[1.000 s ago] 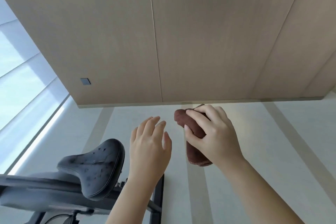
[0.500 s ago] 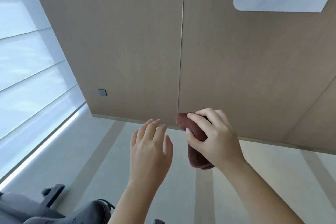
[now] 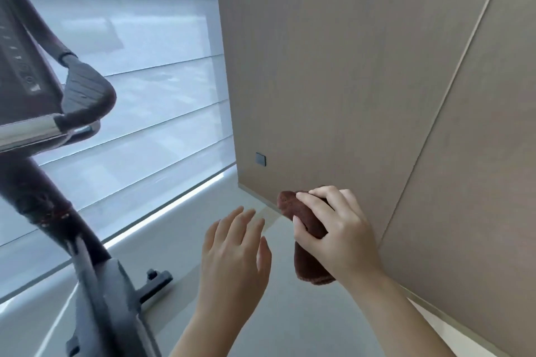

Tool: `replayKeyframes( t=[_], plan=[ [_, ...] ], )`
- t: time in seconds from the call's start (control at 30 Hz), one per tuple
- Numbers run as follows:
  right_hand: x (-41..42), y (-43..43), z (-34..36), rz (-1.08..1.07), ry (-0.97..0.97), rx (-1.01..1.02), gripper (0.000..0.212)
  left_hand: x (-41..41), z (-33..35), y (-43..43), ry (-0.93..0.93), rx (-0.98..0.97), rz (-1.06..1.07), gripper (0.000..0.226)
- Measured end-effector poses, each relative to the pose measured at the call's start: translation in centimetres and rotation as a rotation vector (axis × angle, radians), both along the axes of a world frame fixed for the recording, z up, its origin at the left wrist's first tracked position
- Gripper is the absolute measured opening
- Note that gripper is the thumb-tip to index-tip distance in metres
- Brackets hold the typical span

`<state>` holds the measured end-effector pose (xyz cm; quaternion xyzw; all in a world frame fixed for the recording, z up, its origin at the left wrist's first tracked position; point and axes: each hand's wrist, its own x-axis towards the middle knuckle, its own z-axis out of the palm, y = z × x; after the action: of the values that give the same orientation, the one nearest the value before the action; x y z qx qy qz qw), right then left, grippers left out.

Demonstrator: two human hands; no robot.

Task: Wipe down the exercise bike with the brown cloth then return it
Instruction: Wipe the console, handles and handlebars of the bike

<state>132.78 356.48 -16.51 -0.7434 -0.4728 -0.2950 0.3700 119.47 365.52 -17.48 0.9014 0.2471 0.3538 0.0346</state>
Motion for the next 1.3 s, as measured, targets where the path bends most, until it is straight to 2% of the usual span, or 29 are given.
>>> replayKeyframes(
  t=[0.3, 0.47, 0.83, 1.1, 1.3],
  plan=[
    [8.8, 11.5, 2.1, 0.373, -0.028, 0.063, 0.030, 6.8, 2.3, 7.1, -0.054, 0.045, 0.347, 0.028],
    [10.3, 16.9, 3.9, 0.554, -0.025, 0.079, 0.030, 7.0, 3.2, 9.6, -0.060, 0.083, 0.527, 0.021],
    [7.3, 23.2, 4.6, 0.846, 0.027, 0.077, 0.031, 3.8, 3.9, 12.6, -0.095, 0.128, 0.804, 0.027],
    [4.0, 28.5, 5.8, 0.916, 0.033, 0.093, 0.033, 0.9, 5.1, 17.5, -0.104, 0.184, 0.849, 0.023],
    [-1.9, 34.3, 8.3, 0.978, 0.021, 0.124, 0.032, -5.7, 6.2, 22.4, -0.117, 0.245, 0.937, 0.025]
  ],
)
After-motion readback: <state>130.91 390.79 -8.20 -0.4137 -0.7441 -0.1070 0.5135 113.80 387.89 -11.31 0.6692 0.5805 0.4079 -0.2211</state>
